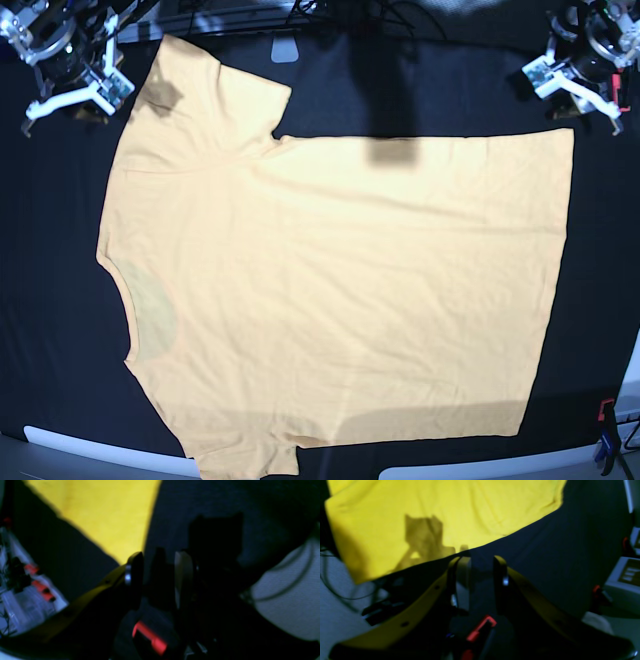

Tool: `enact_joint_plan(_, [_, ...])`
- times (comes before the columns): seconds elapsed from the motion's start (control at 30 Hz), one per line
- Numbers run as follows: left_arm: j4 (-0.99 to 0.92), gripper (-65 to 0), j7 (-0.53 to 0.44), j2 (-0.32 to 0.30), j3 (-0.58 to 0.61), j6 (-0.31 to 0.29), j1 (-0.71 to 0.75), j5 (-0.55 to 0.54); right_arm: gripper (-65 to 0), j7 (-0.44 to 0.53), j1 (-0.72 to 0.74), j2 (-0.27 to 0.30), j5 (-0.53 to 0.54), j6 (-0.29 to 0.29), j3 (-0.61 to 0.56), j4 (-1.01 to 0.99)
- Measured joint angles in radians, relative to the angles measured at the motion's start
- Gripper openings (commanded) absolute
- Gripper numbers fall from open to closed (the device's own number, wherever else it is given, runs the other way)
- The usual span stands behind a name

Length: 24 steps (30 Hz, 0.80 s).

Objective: Layout the t-shirt on the table in an organized manner, then fold the t-shirt properly
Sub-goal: 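Move both grippers to the shirt's shoulder corners and grasp them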

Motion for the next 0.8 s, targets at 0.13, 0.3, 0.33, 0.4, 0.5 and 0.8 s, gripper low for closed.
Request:
enact_joint_plan(0.13, [-0.093, -45.4, 0.011, -0.003, 0.067, 0.053, -0.095, 0.036, -49.8, -0.029, 0.03, 0.025, 0.0, 0.0, 0.0, 0.0])
enact_joint_plan(0.3, [-0.181, -45.4, -0.012, -0.002, 0.1, 0.082, -0.178, 0.036, -49.8, -0.031, 0.047, 0.025, 0.0, 0.0, 0.0, 0.0])
enact_joint_plan(0.33, [-0.195, -45.4, -0.014, -0.002, 0.105, 0.083, -0.191, 0.036, -49.8, -0.03, 0.05, 0.025, 0.0, 0.0, 0.0, 0.0])
enact_joint_plan(0.4, [-0.225, -45.4, -0.015, -0.002, 0.114, 0.083, -0.212, 0.037, -49.8, -0.026, 0.052, 0.025, 0.0, 0.0, 0.0, 0.0])
enact_joint_plan(0.5, [-0.268, -45.4, -0.019, -0.002, 0.125, 0.086, -0.255, 0.037, -49.8, -0.027, 0.052, 0.025, 0.0, 0.0, 0.0, 0.001])
enact_joint_plan(0.8, [-0.309, -65.0, -0.117, -0.002, 0.125, 0.048, -0.266, 0.038, -49.6, -0.029, 0.052, 0.025, 0.0, 0.0, 0.0, 0.001])
